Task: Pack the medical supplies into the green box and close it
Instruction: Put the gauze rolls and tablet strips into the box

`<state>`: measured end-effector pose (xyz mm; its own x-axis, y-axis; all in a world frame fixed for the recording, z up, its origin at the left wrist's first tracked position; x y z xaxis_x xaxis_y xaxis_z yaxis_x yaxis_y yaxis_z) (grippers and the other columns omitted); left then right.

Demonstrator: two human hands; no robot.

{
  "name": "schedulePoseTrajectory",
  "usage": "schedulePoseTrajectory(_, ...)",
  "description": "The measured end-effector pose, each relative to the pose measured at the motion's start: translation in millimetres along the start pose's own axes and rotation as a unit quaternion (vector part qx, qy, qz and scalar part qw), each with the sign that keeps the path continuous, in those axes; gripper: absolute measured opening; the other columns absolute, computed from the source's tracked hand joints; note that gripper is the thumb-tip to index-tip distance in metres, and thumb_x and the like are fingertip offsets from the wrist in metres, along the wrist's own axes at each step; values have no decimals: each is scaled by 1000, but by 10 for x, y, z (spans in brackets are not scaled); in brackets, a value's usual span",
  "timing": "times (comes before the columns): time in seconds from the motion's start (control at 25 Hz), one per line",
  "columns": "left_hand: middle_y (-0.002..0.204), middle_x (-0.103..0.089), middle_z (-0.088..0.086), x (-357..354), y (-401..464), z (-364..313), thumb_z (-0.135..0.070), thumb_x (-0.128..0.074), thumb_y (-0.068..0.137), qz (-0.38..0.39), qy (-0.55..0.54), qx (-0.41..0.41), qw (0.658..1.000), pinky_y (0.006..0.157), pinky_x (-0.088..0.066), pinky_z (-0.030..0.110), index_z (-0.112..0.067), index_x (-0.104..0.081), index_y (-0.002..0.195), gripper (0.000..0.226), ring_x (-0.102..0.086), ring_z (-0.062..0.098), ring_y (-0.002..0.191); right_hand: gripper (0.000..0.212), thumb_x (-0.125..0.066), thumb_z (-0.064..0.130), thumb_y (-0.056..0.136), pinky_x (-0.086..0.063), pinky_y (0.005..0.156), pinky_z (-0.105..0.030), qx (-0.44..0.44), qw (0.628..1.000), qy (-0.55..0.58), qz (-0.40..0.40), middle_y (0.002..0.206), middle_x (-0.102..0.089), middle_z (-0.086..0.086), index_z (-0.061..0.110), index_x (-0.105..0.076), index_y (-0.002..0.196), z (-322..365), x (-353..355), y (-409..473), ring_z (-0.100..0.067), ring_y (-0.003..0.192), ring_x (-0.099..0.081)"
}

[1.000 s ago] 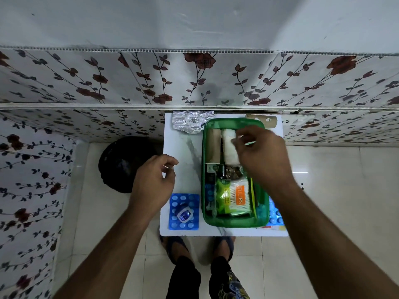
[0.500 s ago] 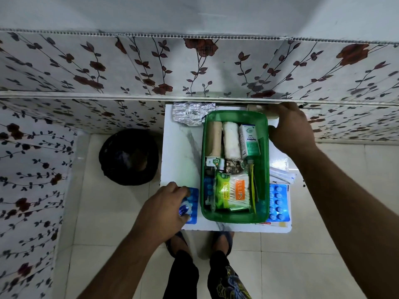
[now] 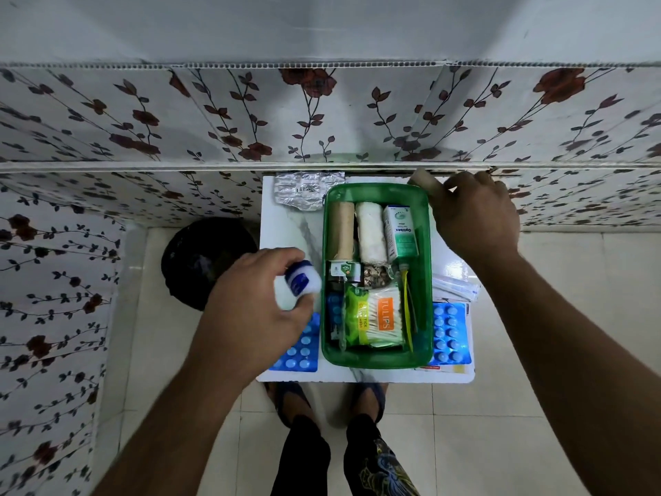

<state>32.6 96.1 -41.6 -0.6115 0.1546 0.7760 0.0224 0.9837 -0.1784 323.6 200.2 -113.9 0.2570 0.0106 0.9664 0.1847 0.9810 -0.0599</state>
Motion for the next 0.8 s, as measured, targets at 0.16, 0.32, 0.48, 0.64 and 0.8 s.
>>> schedulePoseTrajectory(0.16, 91, -69, -12, -368, 178, -432, -31, -73, 66, 100, 194, -130, 967, 77, -29, 34, -27, -68, 103, 37, -47, 19, 95, 32, -57, 43, 83, -45, 69, -31, -125, 980, 152, -3, 100, -70, 0, 20, -66, 104, -156, 297, -357, -26, 89, -66)
schedulePoseTrajectory(0.32, 87, -68, -11, -589, 165, -628, -29, -74, 64, 109, 282, -184, 935, 72, -22, 37, -26, -70, 98, 35, -48, 22, 91, 29, -59, 43, 79, -53, 72, -32, -162, 951, 262, -3, 87, -73, 7, 22, -68, 95, -129, 466, -612, -14, 79, -68)
schedulePoseTrajectory(0.48, 106, -66, -5, -766, 323, -698, -38, -67, 78, 113, 268, -184, 939, 78, -29, 39, -24, -66, 115, 39, -47, 24, 103, 31, -61, 47, 79, -56, 76, -37, -168, 943, 286, 2, 84, -72, 9, 22, -68, 94, -59, 458, -652, -12, 78, -68)
schedulePoseTrajectory(0.64, 95, -66, -6, -896, 331, -623, -42, -60, 83, 119, 304, -185, 927, 73, -19, 38, -25, -70, 102, 27, -46, 24, 98, 36, -60, 56, 80, -56, 76, -37, -147, 953, 264, 32, 83, -73, 9, 23, -68, 93, 42, 459, -619, -13, 79, -69)
schedulePoseTrajectory(0.8, 85, -63, -10, -923, 262, -605, -35, -54, 86, 109, 309, -195, 925, 71, -12, 36, -25, -73, 86, 22, -42, 21, 91, 28, -62, 45, 82, -55, 76, -35, -125, 959, 244, 73, 84, -72, 6, 20, -70, 93, 219, 475, -686, -17, 81, -67)
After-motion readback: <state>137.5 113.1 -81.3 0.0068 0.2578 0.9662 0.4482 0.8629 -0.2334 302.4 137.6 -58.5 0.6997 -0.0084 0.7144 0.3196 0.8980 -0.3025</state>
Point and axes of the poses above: each hand's wrist, its own y-axis towards the middle knuckle, its own x-axis out of the back of the hand, z = x × y, the point moved 7 cm from there along y, towards the middle knuckle
